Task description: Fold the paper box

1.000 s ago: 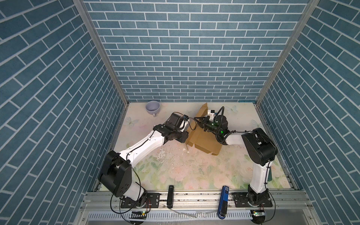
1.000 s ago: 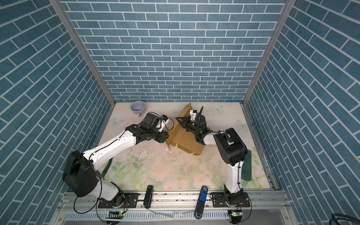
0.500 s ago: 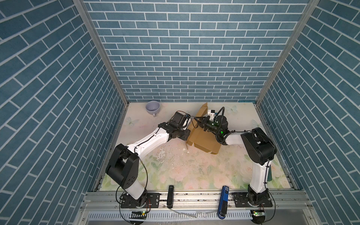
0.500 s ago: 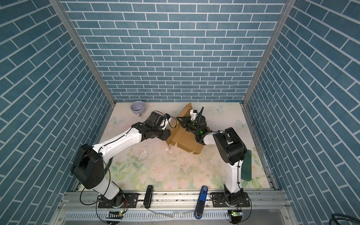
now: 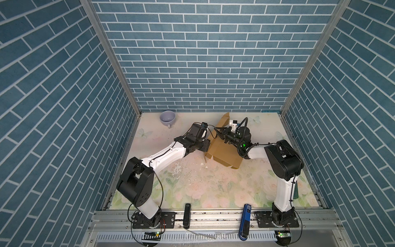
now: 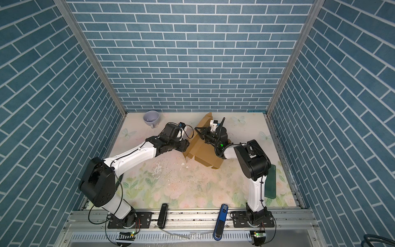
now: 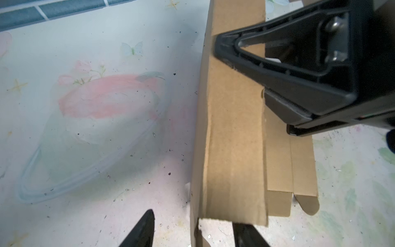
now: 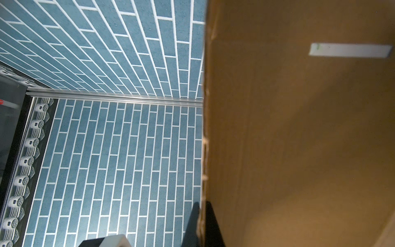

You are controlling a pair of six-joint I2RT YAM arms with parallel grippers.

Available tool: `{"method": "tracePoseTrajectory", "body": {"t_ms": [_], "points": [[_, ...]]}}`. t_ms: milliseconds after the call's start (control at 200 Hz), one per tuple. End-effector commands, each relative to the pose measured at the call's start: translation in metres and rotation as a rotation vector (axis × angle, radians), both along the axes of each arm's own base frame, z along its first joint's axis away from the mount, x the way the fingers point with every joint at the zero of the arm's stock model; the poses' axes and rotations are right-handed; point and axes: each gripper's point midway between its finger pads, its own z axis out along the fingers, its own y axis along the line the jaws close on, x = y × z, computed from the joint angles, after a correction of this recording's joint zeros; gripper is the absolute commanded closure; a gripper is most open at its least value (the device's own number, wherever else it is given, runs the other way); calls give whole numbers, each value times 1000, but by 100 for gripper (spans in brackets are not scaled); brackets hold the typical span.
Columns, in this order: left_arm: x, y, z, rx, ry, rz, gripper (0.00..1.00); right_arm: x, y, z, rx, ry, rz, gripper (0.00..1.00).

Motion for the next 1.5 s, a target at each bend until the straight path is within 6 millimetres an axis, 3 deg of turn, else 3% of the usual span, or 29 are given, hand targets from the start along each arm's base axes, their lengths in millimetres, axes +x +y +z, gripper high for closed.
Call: {"method": "tracePoseTrajectory", "body": {"t_ms": [0,150,385,575,715,905,1230,1490], "points": [[-6,1,20,-53,-30,13,40,-2,-1,-5,32,13,-5,100],[-28,19,30,-10,-18,-4,39,-1,-1,-8,33,20,-6,100],[-59,62,46,6,-34,60,36,0,-3,-8,25,24,-10,100],[-80,79,17,21,22,89,37,0,-3,-6,12,23,-4,100],[-83,77,-7,13,56,93,40,0,-3,-5,9,24,-6,100],[-67,68,-27,25,38,99,44,-1,-3,-6,7,27,-1,100],[-54,15,-39,-11,2,-56,48,0,-5,-8,2,33,-5,100],[-57,-3,-45,-24,8,-101,50,-2,-8,-12,-2,41,-13,100]]}}
